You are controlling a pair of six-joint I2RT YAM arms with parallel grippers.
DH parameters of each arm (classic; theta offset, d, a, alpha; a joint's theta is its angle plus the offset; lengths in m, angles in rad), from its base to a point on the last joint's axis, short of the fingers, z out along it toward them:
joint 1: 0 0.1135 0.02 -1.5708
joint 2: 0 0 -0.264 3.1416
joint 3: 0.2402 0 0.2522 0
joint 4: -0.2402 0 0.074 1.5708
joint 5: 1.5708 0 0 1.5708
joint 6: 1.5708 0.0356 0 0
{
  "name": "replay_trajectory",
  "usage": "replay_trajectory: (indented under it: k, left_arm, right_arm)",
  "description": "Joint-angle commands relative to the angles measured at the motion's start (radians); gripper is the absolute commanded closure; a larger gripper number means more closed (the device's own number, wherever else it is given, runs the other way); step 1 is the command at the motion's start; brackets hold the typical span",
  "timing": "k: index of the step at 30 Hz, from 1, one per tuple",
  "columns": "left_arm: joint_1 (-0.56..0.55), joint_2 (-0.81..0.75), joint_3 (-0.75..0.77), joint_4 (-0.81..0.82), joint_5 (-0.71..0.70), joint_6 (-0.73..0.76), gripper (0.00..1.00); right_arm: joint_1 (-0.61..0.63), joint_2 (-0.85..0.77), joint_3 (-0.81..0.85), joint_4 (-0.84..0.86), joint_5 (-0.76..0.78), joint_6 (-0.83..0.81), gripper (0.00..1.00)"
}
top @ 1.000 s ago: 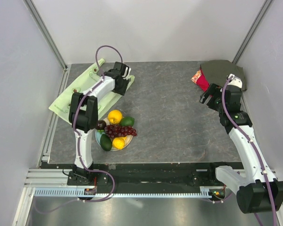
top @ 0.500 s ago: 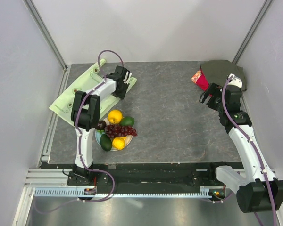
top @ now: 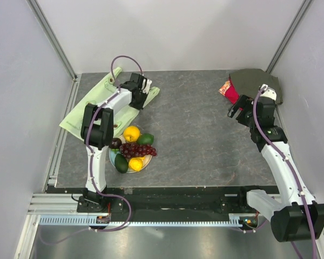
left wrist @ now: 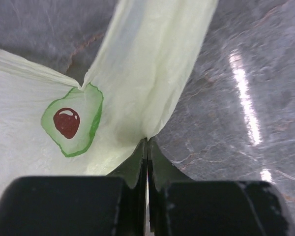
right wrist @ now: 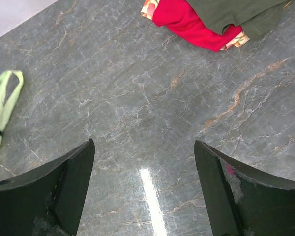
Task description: Place the fruits into the plastic bag
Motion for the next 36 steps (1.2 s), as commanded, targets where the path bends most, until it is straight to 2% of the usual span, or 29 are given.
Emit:
replay_trajectory:
  k: [1, 7, 13, 18, 23, 27, 36]
  left_arm:
    - [-0.030, -0.061, 0.136, 0.095, 0.110, 0.078, 0.98]
    - [-0.088, -0.115, 0.223, 0.111, 0.357, 0.157, 0.98]
    - [-0.247, -0.210, 0.144, 0.121, 0.394, 0.177, 0.98]
    - [-0.367, -0.297, -0.031, 0.167, 0.418, 0.191, 0.99]
    - [-0.455, -0.351, -0.223, 0.177, 0.418, 0.203, 0.99]
    - [-0.488, -0.376, -0.333, 0.193, 0.431, 0.180, 0.98]
    - [-0.492, -0.359, -0.476, 0.324, 0.487, -0.027, 0.99]
  right_arm:
    - [0.002, 0.020, 0.054, 0.039, 0.014, -0.001, 0.10]
    - [0.000, 0.013, 0.073, 0.044, 0.023, -0.009, 0.09]
    - [0.002, 0.024, 0.096, 0.027, 0.004, -0.012, 0.09]
    - [-0.029, 0.077, 0.243, -0.045, -0.108, 0.002, 0.09]
    - [-0.052, 0.106, 0.288, -0.051, -0.242, 0.069, 0.10]
    - [-0.078, 0.157, 0.176, -0.039, -0.347, 0.097, 0.12]
    - [-0.081, 0.192, -0.157, 0.048, -0.472, 0.178, 0.18]
